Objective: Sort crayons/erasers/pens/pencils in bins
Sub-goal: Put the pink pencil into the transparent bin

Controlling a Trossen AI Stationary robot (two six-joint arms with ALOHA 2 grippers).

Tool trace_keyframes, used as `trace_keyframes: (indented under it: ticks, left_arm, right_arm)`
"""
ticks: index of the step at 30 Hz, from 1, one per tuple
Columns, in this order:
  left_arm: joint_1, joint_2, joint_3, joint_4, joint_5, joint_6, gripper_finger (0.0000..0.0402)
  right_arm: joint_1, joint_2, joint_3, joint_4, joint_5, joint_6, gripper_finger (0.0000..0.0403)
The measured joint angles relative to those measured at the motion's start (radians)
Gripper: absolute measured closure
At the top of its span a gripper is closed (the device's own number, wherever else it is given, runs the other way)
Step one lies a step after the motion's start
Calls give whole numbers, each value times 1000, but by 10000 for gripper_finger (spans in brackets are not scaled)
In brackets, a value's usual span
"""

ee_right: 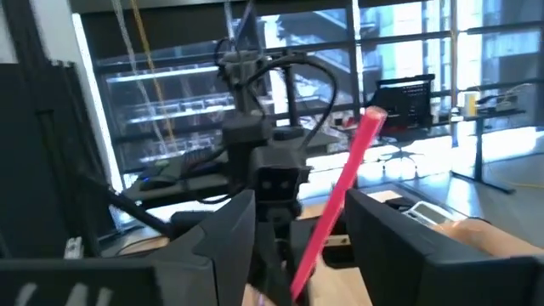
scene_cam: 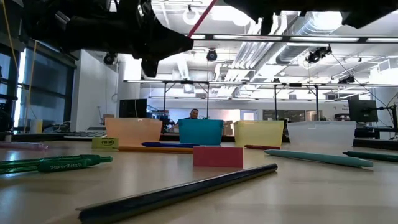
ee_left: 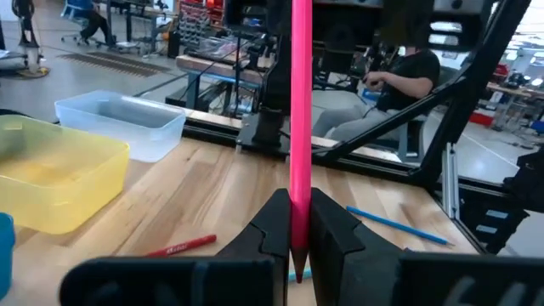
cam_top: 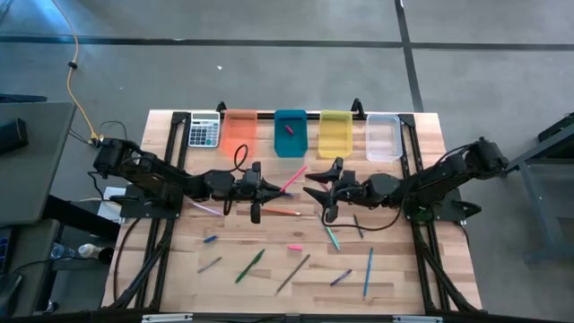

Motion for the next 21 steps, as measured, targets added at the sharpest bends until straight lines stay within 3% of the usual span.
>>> trace_keyframes:
  ticks: [13,21]
  left_arm:
    - [0,0,1,2,16,-7,397]
    - [0,0,21,1,47,-8,396]
  right_arm:
    - [-54,0,13,2,0,-7,226]
    - [-78,1,14,27,-90,-51,226]
